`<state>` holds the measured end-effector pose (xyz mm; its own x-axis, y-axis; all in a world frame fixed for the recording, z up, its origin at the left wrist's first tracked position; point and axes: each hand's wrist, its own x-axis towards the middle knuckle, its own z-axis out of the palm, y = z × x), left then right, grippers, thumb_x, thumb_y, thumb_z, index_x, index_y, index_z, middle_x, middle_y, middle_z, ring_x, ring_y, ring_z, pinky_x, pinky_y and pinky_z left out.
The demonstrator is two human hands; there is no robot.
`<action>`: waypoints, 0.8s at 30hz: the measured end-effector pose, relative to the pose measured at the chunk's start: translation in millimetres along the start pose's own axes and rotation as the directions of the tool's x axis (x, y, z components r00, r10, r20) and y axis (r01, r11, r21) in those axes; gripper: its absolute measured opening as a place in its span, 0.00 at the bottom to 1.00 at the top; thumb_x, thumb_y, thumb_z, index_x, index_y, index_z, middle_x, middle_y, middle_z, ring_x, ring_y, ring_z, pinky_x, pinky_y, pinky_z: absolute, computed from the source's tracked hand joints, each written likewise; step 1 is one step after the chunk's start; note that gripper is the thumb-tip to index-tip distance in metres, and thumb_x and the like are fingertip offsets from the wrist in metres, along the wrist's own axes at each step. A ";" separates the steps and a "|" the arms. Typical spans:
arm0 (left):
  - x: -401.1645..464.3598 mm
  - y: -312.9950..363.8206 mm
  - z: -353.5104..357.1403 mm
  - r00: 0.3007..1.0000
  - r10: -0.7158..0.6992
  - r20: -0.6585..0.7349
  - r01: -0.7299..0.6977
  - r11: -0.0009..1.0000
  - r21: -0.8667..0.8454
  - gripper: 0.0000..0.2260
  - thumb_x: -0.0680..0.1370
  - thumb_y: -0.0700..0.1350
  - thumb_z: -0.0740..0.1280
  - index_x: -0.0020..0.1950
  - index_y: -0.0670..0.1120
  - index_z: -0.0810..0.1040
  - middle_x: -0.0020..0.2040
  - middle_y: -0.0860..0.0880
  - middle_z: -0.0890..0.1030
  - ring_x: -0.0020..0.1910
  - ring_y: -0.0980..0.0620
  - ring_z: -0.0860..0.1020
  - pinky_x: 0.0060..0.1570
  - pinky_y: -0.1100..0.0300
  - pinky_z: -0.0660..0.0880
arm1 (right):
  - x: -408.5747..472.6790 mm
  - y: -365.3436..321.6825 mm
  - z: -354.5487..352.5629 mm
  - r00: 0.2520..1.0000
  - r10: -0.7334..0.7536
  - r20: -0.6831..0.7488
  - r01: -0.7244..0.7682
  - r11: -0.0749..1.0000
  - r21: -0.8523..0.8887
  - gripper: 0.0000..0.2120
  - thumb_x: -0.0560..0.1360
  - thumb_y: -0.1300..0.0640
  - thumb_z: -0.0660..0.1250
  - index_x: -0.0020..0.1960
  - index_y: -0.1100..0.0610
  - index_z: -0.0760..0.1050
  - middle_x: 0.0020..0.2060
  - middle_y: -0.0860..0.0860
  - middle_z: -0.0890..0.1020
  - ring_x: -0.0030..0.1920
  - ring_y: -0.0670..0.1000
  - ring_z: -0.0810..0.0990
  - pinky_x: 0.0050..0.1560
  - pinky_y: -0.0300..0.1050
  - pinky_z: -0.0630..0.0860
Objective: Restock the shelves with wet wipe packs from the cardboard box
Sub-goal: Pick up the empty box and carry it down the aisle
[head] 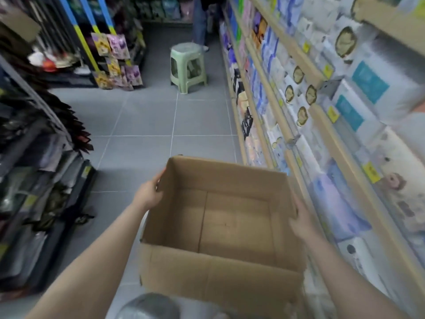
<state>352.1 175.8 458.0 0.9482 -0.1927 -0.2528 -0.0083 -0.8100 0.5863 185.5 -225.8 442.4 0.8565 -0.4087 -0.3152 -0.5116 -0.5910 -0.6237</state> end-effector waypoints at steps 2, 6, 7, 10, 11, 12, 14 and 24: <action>7.5 -2.2 -10.6 0.998 -0.030 -0.054 0.029 0.999 -0.014 0.35 0.74 0.36 0.62 0.75 0.61 0.56 0.56 0.44 0.81 0.53 0.41 0.79 0.47 0.52 0.76 | 31.9 -22.3 -1.7 0.998 -0.055 0.020 0.055 0.998 -0.014 0.40 0.73 0.70 0.60 0.67 0.31 0.54 0.70 0.55 0.69 0.60 0.62 0.75 0.59 0.54 0.73; 19.2 -10.4 -26.2 0.979 -0.144 -0.141 0.138 0.989 -0.046 0.35 0.74 0.36 0.61 0.75 0.63 0.55 0.56 0.43 0.80 0.50 0.41 0.79 0.47 0.51 0.77 | 87.4 -56.6 2.6 0.989 -0.137 0.062 0.139 0.989 -0.039 0.45 0.72 0.71 0.59 0.71 0.28 0.48 0.62 0.53 0.76 0.44 0.61 0.81 0.42 0.55 0.79; 22.4 -11.8 -28.4 0.973 -0.163 -0.165 0.156 0.986 -0.052 0.35 0.74 0.36 0.61 0.74 0.63 0.55 0.56 0.43 0.79 0.50 0.41 0.79 0.47 0.51 0.77 | 100.4 -66.4 2.7 0.987 -0.143 0.079 0.147 0.988 -0.053 0.45 0.72 0.71 0.59 0.70 0.28 0.47 0.64 0.54 0.75 0.43 0.60 0.81 0.40 0.54 0.79; 37.4 -18.3 -29.8 0.957 -0.198 -0.214 0.187 0.980 -0.071 0.35 0.74 0.36 0.60 0.74 0.65 0.54 0.57 0.42 0.79 0.50 0.41 0.79 0.47 0.49 0.77 | 145.5 -93.1 6.4 0.971 -0.216 0.100 0.225 0.970 -0.095 0.46 0.72 0.73 0.58 0.73 0.32 0.46 0.72 0.50 0.67 0.50 0.60 0.81 0.43 0.54 0.80; 45.5 -19.4 -30.3 0.951 -0.219 -0.220 0.203 0.975 -0.089 0.35 0.74 0.37 0.60 0.74 0.66 0.54 0.57 0.42 0.79 0.51 0.41 0.79 0.47 0.48 0.78 | 159.5 -102.1 5.8 0.968 -0.225 0.108 0.237 0.965 -0.114 0.46 0.71 0.73 0.57 0.73 0.33 0.46 0.73 0.49 0.66 0.49 0.60 0.81 0.41 0.52 0.80; 54.3 -21.3 -30.9 0.944 -0.241 -0.225 0.223 0.969 -0.103 0.35 0.74 0.37 0.60 0.73 0.67 0.54 0.56 0.42 0.80 0.51 0.41 0.79 0.47 0.48 0.78 | 175.4 -108.9 6.0 0.962 -0.246 0.120 0.262 0.956 -0.135 0.46 0.71 0.73 0.56 0.73 0.33 0.46 0.73 0.48 0.66 0.43 0.59 0.82 0.35 0.48 0.79; 75.4 -21.2 -35.1 0.928 -0.279 -0.247 0.258 0.959 -0.117 0.35 0.74 0.38 0.61 0.72 0.68 0.54 0.57 0.45 0.80 0.51 0.43 0.79 0.48 0.49 0.77 | 209.3 -125.4 7.5 0.954 -0.262 0.148 0.286 0.943 -0.170 0.46 0.71 0.74 0.55 0.74 0.34 0.46 0.70 0.50 0.70 0.30 0.53 0.76 0.24 0.41 0.69; 211.1 -5.0 -72.5 0.874 -0.375 -0.311 0.337 0.926 -0.169 0.35 0.75 0.39 0.62 0.72 0.69 0.53 0.62 0.44 0.78 0.56 0.42 0.78 0.53 0.48 0.77 | 366.5 -222.5 1.5 0.939 -0.255 0.231 0.311 0.917 -0.250 0.44 0.73 0.72 0.56 0.74 0.33 0.45 0.41 0.54 0.79 0.26 0.53 0.71 0.24 0.43 0.65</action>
<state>575.3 179.4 457.5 0.9301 0.3072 -0.2013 0.3656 -0.7216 0.5880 613.4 -243.0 464.6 0.9505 -0.0726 -0.3020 -0.2203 -0.8429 -0.4909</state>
